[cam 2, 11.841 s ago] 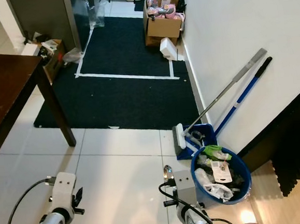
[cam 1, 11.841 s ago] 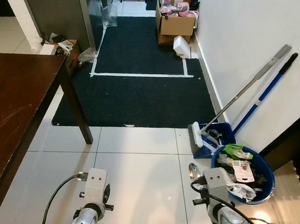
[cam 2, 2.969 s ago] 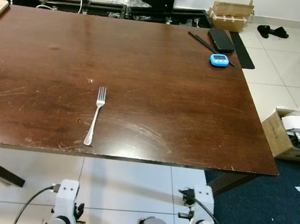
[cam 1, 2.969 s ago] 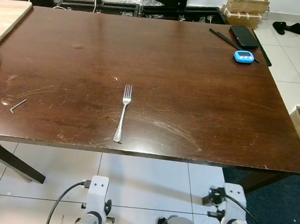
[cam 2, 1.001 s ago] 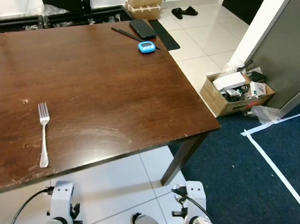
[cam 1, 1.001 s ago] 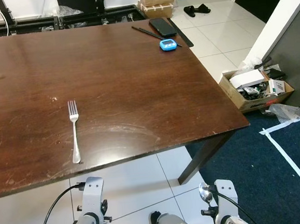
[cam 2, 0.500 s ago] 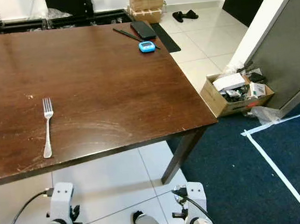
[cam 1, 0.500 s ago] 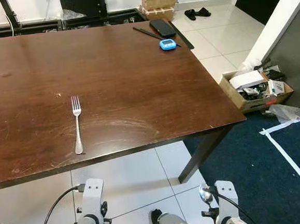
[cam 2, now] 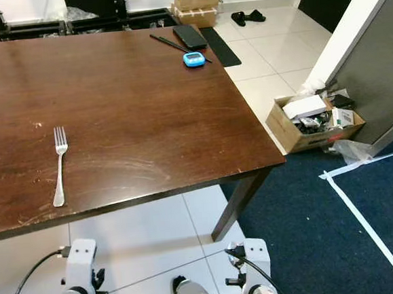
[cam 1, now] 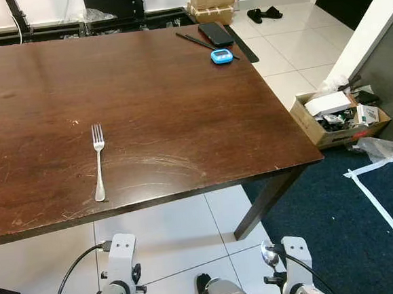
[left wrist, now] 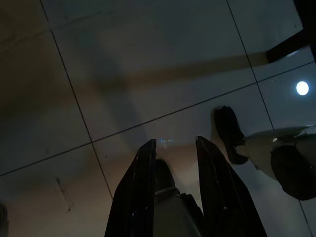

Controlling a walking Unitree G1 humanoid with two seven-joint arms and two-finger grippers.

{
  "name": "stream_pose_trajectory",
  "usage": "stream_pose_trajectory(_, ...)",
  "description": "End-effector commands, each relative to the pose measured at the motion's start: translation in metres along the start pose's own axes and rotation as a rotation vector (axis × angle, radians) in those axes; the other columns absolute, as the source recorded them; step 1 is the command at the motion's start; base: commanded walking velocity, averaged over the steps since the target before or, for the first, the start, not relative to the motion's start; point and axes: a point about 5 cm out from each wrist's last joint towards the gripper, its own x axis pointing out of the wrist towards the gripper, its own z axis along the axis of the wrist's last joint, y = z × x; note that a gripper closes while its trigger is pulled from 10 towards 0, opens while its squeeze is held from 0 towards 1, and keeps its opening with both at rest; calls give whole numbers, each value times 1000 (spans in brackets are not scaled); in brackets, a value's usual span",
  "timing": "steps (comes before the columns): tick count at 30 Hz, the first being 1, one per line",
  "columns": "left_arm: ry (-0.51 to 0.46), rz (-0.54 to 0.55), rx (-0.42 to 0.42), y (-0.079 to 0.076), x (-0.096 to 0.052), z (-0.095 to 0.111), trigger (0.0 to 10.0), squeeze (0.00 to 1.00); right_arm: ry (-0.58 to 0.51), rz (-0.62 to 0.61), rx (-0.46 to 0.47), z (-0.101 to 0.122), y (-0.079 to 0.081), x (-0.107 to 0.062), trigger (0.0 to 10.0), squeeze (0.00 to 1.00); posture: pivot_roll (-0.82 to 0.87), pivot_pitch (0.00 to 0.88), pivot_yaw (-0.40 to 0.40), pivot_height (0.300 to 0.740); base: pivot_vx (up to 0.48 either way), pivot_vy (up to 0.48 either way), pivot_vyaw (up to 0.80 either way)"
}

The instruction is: Setting the table

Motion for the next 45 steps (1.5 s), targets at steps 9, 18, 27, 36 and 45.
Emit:
stream_pose_trajectory(9,9,-4,-12,-3,0,-3,10000,0,8,-10,-3,-4,-4,-1,10000,0,36,73,-29,740,-351,0,0)
stream_pose_trajectory(18,14,9,-11,-2,0,-2,10000,0,5,-9,-3,-3,-4,-1,10000,0,36,70,-30,740,-63,0,0)
stream_pose_trajectory(27,19,25,-17,-2,1,-1,10000,0,2,-7,-5,-1,-4,-1,10000,0,34,71,-31,740,0,0,0)
stream_pose_trajectory(36,16,32,-19,-1,1,-1,10000,0,0,-4,-5,-1,-4,-1,10000,0,34,70,-32,740,0,0,0)
stream_pose_trajectory(45,-28,41,-35,0,1,6,10000,0,-28,3,26,2,-2,0,10000,0,38,73,-31,740,0,0,0)
